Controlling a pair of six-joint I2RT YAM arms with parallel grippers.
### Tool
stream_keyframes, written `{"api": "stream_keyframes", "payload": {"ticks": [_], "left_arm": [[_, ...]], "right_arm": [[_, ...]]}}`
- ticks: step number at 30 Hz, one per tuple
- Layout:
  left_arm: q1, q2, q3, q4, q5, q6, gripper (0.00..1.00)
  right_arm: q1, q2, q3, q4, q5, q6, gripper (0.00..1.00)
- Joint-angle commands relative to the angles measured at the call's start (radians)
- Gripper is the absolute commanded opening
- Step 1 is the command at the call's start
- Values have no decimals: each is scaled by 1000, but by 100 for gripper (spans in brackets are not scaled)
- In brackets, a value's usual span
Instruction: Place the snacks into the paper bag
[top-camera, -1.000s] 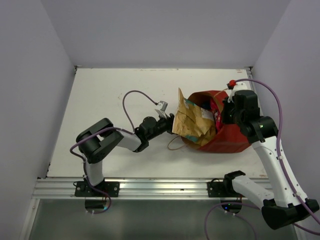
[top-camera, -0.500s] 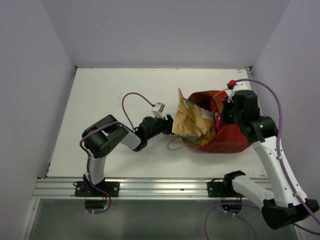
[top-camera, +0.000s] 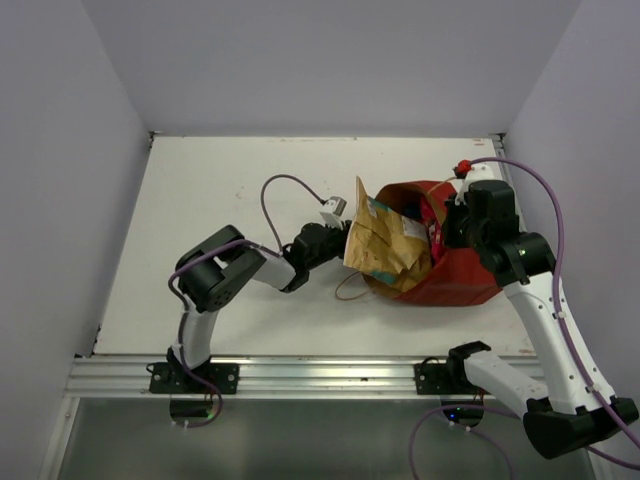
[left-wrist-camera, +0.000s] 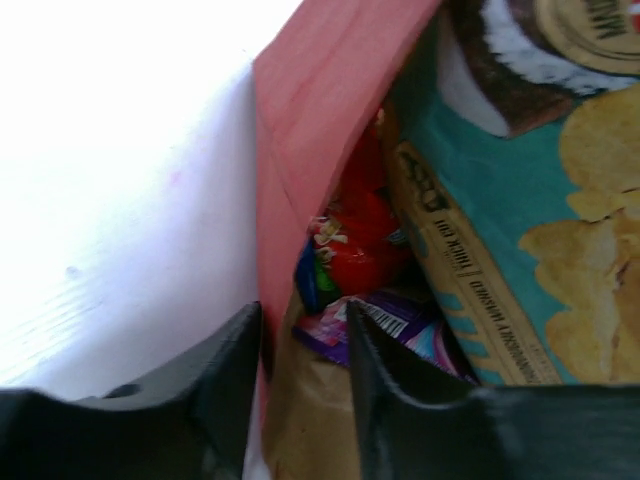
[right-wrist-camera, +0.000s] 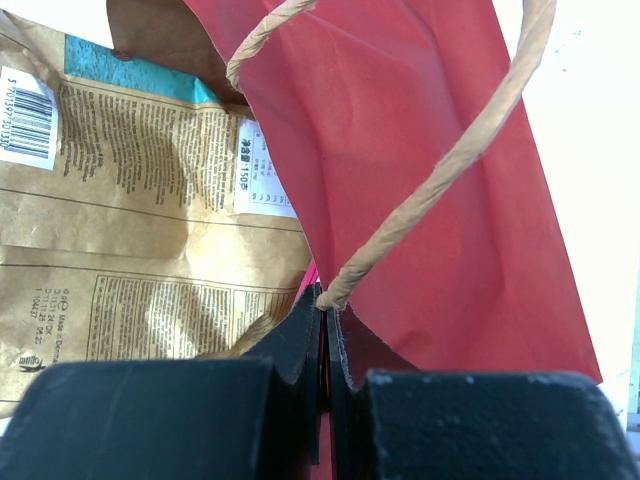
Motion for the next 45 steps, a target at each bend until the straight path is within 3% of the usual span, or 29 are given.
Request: {"api": "stream_keyframes", "payload": {"ticks": [1,6,8,9,10,14,21,30,36,43,45], "left_arm": [[-37,7,82,-56,27,65,40],[-53,-25,110,-121,34,83,14],[-54,-57,118,-161,25,115,9],[-54,-98,126,-232,17,132,1],[-54,-122,145,-277,-7,170,0],[-51,-249,191,-466,-64,249,0],[-2,-384,345,-745,-4,270,0],[81,-416,751,-1227,43,333,0],[145,-424,898,-1362,37,352,0],[160,-309,1133,-1520,19,367,0],[167,-291,1114,-1531,16,369,0]], "right_arm": [[5,-3,13,61,-7,-8,0],[5,-3,18,56,-13,-8,0],[7,1,21,53,-19,-9,0],[7,3,25,50,-21,-8,0],[7,6,27,49,-30,-9,0],[13,23,42,36,-34,-11,0],[36,70,120,-8,-62,-9,0],[60,133,202,-85,-48,-5,0],[108,167,203,-96,-18,9,0],[281,198,232,-90,101,61,0],[283,201,217,-79,113,69,0]]}}
